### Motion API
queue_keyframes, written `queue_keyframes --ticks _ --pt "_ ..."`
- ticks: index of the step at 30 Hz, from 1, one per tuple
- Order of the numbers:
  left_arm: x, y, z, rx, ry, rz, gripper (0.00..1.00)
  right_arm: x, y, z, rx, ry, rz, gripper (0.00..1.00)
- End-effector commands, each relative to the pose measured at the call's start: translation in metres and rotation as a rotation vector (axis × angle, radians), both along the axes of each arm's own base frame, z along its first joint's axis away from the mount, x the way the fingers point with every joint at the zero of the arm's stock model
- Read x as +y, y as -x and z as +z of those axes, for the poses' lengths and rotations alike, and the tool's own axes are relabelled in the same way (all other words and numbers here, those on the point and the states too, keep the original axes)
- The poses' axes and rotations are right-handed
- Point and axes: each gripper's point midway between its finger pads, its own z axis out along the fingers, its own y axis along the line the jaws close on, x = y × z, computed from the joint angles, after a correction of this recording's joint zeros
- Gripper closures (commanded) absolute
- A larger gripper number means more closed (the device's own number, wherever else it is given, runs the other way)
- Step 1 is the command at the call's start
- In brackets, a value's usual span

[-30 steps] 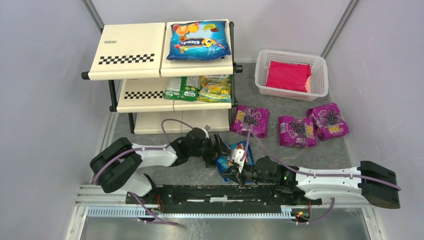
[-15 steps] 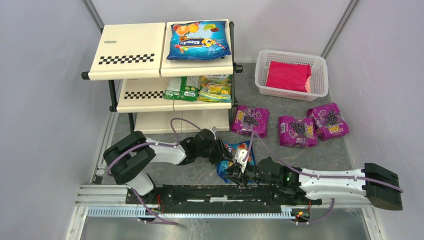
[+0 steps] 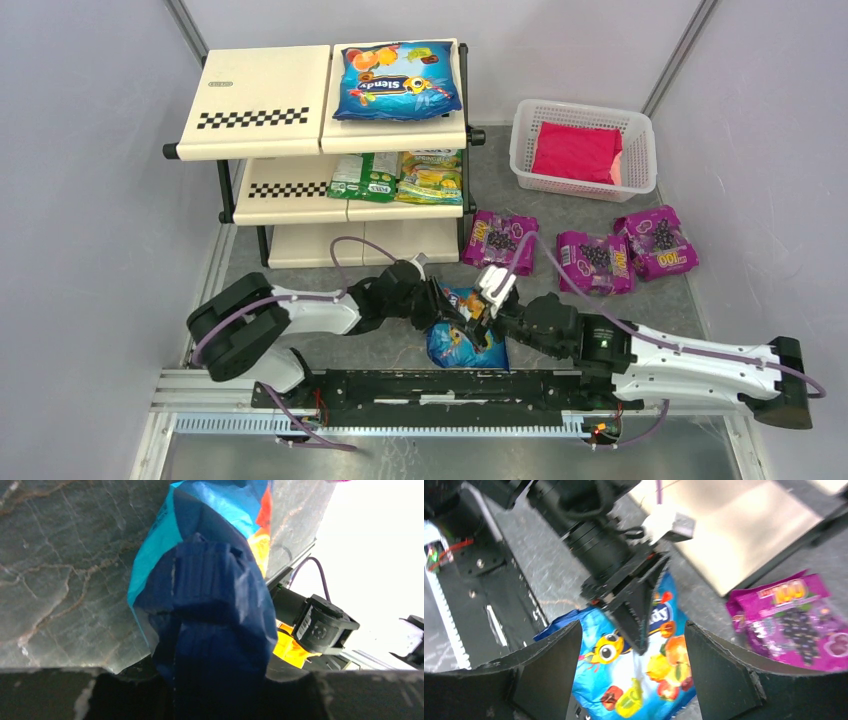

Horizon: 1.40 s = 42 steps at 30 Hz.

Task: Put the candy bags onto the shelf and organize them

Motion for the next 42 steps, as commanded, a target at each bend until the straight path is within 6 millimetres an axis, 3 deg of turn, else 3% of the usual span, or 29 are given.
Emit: queue_keyframes --ticks 1,4,8,15,19,22,25,29,32,34,37,41,42 --pt "0.0 0.001 0.046 -0.141 0.082 -0.056 0.72 -0.024 -0.024 0.056 -0.087 -0.048 -0.154 0.18" --pt "0.008 0.006 0.071 -0.213 0.1 -0.082 0.73 -0.032 -0.029 0.082 -0.117 -0.123 -0.2 0.18" --pt "0.02 0.017 0.119 -0.325 0.166 -0.128 0.72 -0.044 -0.034 0.105 -0.152 -0.18 -0.247 0.18" --pt "0.042 0.044 0.201 -0.493 0.25 -0.246 0.73 -0.068 -0.041 0.133 -0.174 -0.252 -0.341 0.18" --pt "0.056 0.064 0.266 -0.617 0.384 -0.29 0.72 -0.08 -0.039 0.153 -0.183 -0.337 -0.349 0.16" --pt "0.067 0.076 0.319 -0.713 0.497 -0.292 0.72 -0.094 -0.038 0.173 -0.197 -0.437 -0.371 0.1" --pt "0.078 0.081 0.376 -0.84 0.556 -0.277 0.73 -0.108 -0.036 0.191 -0.213 -0.504 -0.387 0.07" --pt "0.077 0.077 0.443 -0.956 0.578 -0.274 0.77 -0.124 -0.036 0.208 -0.218 -0.548 -0.419 0.06" --pt "0.073 0.066 0.497 -1.023 0.569 -0.241 0.8 -0.131 -0.035 0.212 -0.213 -0.572 -0.428 0.06" --pt "0.059 0.047 0.524 -1.04 0.537 -0.211 0.8 -0.134 -0.034 0.213 -0.209 -0.586 -0.429 0.06" --pt "0.052 0.025 0.567 -1.081 0.52 -0.126 0.81 -0.137 -0.034 0.211 -0.201 -0.588 -0.435 0.06" --pt "0.069 -0.029 0.619 -1.107 0.554 0.089 0.8 -0.143 -0.034 0.205 -0.181 -0.594 -0.457 0.06" --pt "0.073 -0.047 0.622 -1.071 0.605 0.082 0.81 -0.144 -0.034 0.203 -0.177 -0.595 -0.46 0.06"
